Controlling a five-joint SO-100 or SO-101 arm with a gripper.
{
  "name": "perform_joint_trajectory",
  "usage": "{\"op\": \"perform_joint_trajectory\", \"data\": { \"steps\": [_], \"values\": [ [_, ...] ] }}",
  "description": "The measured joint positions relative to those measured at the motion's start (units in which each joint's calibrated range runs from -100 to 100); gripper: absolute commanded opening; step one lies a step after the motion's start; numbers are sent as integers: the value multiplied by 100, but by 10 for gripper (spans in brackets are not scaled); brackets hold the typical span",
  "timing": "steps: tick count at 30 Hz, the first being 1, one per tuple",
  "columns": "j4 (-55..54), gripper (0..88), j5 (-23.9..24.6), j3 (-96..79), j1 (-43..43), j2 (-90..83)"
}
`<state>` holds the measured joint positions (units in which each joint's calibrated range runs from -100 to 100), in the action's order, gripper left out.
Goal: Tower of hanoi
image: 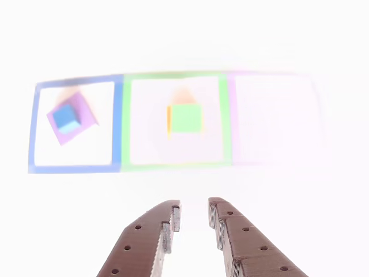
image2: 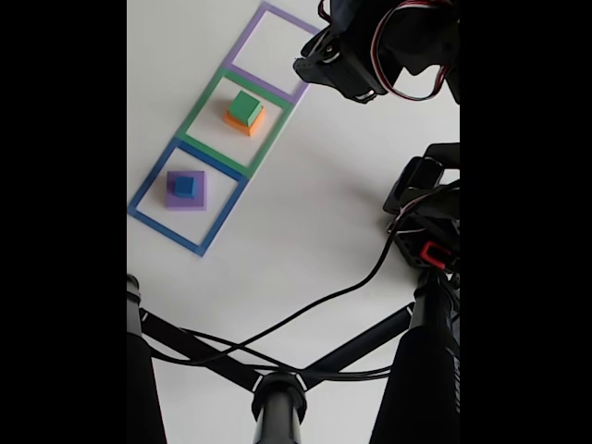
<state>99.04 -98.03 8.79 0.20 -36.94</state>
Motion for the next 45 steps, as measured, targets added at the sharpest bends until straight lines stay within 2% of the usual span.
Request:
{"op": "perform_joint_trajectory", "data": {
  "steps": [3,7,13,23,32,37,45],
  "values": [
    [-128,195,-118,-627,196,-203],
    [-843,294,-138,-1688,458,-557],
    [-2841,348,-138,-4021,761,-1410],
    [-7528,354,-138,-7920,729,-1764],
    [-10947,354,-138,-9147,745,-236],
    [-12295,352,-138,-9312,630,768],
    [-13772,344,-138,-9434,475,1866]
  ]
}}
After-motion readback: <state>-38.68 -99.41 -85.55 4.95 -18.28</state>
